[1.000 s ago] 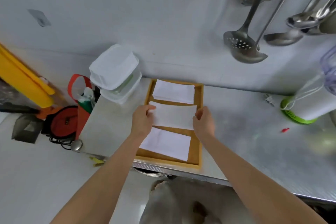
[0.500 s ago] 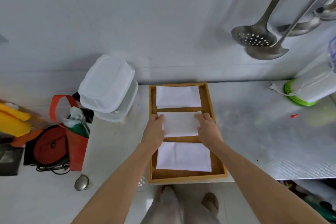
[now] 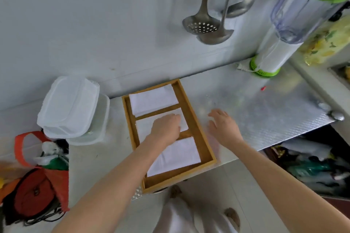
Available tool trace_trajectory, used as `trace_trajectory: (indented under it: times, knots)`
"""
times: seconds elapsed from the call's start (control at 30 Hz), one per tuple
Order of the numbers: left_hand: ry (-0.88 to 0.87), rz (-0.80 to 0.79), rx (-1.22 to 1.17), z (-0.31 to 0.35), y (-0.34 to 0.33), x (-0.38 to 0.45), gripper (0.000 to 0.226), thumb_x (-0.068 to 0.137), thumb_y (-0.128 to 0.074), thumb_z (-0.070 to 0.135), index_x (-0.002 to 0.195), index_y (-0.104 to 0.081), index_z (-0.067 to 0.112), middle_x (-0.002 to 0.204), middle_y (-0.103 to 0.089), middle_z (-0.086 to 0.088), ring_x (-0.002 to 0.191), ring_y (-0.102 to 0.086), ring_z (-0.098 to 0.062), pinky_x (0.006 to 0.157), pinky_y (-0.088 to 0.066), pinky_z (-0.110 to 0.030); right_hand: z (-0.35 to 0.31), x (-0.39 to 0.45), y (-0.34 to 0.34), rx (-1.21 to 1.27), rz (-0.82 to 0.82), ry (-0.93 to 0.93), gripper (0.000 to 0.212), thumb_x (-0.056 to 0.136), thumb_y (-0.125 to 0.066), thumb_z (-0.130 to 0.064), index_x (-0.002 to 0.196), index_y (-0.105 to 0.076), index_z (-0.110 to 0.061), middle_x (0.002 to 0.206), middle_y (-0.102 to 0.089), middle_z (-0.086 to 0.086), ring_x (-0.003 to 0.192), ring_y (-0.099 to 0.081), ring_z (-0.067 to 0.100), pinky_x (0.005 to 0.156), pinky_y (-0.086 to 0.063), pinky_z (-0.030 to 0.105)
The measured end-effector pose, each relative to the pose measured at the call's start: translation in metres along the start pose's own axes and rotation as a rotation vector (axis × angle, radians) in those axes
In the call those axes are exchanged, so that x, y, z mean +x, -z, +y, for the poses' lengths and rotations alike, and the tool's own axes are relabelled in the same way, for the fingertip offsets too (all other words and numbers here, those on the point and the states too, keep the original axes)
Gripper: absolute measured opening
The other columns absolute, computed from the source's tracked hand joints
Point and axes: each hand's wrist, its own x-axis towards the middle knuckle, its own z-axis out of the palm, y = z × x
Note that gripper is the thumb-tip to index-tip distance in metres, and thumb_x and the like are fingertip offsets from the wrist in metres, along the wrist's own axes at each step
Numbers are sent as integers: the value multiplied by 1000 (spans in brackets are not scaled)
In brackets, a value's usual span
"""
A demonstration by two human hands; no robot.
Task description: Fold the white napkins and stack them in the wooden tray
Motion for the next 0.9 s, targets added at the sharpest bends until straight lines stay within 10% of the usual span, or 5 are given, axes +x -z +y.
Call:
trace_trajectory:
  times: [0.3,0.9]
  knots:
    - [-579,-165,291,270,-49,4,25,93,-50,17,114,-60,10,117,-61,-14,110,-58,-34,85,-47,-38,188,-179,73,100,191,-538,15,90,-47,-17,82,-59,-14,82,-65,12,80,-61,35,60,-36,32]
    - [-1792,-385,687,818,-283,-353,29,93,-49,25,118,-57,13,118,-58,-9,108,-57,-30,88,-50,-41,417,-801,120,192,655,-1752,20,89,-44,-15,98,-61,-13,102,-66,8,94,-60,30,75,-48,34]
